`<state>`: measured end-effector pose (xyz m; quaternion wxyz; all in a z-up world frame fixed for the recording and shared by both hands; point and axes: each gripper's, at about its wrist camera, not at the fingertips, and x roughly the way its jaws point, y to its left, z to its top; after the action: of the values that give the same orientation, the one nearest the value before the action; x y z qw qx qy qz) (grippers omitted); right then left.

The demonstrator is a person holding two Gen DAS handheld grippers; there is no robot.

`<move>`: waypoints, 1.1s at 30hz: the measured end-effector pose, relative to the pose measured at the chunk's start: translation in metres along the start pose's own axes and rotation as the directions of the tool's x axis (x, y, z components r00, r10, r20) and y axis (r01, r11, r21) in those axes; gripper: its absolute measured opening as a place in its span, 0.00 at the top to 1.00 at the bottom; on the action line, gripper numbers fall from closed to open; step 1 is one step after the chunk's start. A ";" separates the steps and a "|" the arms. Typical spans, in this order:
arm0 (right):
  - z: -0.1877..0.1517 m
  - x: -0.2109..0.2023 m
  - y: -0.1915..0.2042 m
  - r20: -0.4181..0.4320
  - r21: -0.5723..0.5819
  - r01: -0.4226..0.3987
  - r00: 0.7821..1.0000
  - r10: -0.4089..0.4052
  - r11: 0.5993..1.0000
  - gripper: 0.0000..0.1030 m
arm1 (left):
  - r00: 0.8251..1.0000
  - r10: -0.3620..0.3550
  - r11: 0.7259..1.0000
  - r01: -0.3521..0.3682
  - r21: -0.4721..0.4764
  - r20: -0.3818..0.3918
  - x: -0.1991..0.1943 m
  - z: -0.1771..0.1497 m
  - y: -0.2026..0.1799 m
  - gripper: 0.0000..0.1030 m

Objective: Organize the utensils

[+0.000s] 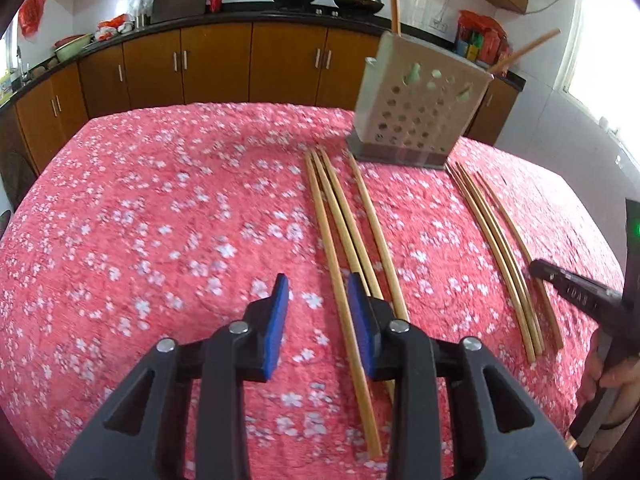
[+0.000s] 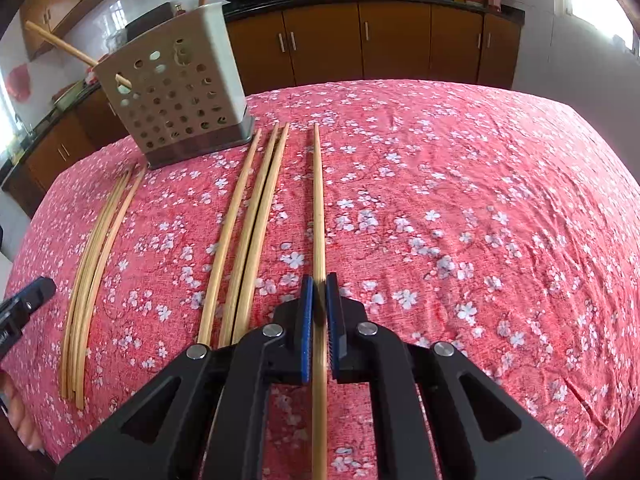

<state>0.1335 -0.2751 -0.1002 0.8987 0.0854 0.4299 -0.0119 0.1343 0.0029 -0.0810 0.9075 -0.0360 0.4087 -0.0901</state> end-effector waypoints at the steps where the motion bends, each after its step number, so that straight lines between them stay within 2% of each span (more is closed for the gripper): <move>1: 0.000 -0.001 -0.001 0.001 -0.002 0.000 1.000 0.000 1.000 0.93 | 1.000 0.001 1.000 0.000 0.008 -0.007 0.002 -0.002 -0.002 0.75; 7: -0.003 -0.004 0.000 0.010 -0.022 0.011 1.000 -0.011 1.000 0.93 | 0.999 0.006 0.999 -0.004 0.041 -0.046 0.012 -0.009 -0.011 0.80; 12: -0.004 -0.005 0.000 0.010 -0.026 0.007 1.000 -0.007 1.000 0.93 | 0.997 0.050 0.998 -0.047 0.052 -0.052 0.018 -0.013 -0.012 0.91; 17: -0.006 -0.006 0.003 0.011 -0.037 0.008 1.000 -0.007 0.999 0.92 | 0.995 0.082 0.996 -0.081 0.030 -0.049 0.021 -0.007 0.002 0.92; 24: 0.000 -0.001 -0.003 0.023 -0.037 0.037 0.999 -0.036 0.999 0.93 | 0.982 0.182 0.982 -0.184 -0.038 -0.051 0.027 0.009 0.043 0.92; 29: 0.012 0.005 -0.021 0.032 -0.003 0.088 0.996 -0.088 0.996 0.93 | 0.979 0.199 0.977 -0.202 -0.070 -0.042 0.030 0.015 0.063 0.91; 33: 0.013 0.006 -0.027 0.036 0.013 0.078 0.996 -0.079 0.997 0.92 | 0.983 0.178 0.980 -0.180 -0.089 -0.038 0.029 0.016 0.068 0.91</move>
<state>0.1444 -0.3036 -0.1010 0.9048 0.0733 0.4164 -0.0512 0.1742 0.0635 -0.1016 0.9031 -0.0396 0.4276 0.0103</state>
